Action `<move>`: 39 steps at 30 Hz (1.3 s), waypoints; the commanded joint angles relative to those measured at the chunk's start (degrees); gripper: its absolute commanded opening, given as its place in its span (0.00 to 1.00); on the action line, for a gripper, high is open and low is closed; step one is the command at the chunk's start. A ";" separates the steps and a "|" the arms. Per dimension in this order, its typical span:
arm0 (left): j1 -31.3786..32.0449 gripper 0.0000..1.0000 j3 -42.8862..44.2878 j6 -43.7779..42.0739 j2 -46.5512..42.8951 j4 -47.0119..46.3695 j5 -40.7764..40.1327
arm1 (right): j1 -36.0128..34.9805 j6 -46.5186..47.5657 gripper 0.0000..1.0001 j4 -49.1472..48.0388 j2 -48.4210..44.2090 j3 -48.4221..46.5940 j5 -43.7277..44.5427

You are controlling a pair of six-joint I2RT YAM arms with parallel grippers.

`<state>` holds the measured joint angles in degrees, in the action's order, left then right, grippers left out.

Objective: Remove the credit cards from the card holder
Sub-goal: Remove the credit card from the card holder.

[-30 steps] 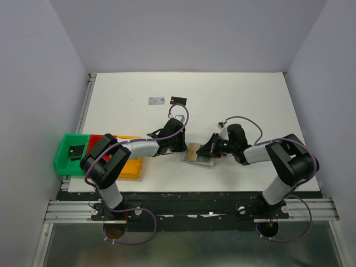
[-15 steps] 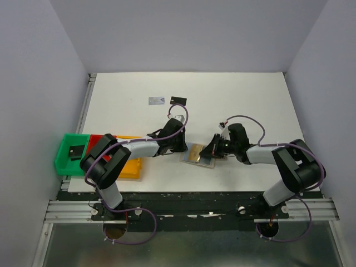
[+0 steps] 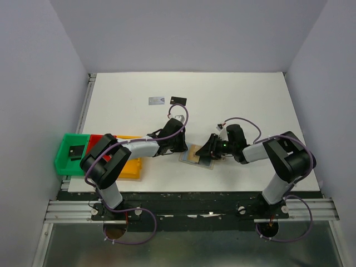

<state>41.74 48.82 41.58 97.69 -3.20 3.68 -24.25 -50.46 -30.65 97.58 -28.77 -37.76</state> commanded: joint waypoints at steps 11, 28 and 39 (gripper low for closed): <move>0.36 0.00 -1.27 -0.71 2.59 4.08 -0.34 | 0.17 -5.44 0.30 -12.93 4.55 0.74 -3.02; 0.36 0.00 -1.71 -0.01 2.42 4.34 -0.87 | 1.57 -4.65 0.14 -13.03 -0.64 4.69 -2.67; 0.45 0.00 -1.09 -0.63 2.95 4.08 0.01 | 1.66 -5.00 0.36 -12.24 2.26 3.29 -4.08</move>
<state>41.69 48.82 41.65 97.84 -3.44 3.66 -22.90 -55.61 -41.08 98.00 -24.69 -40.32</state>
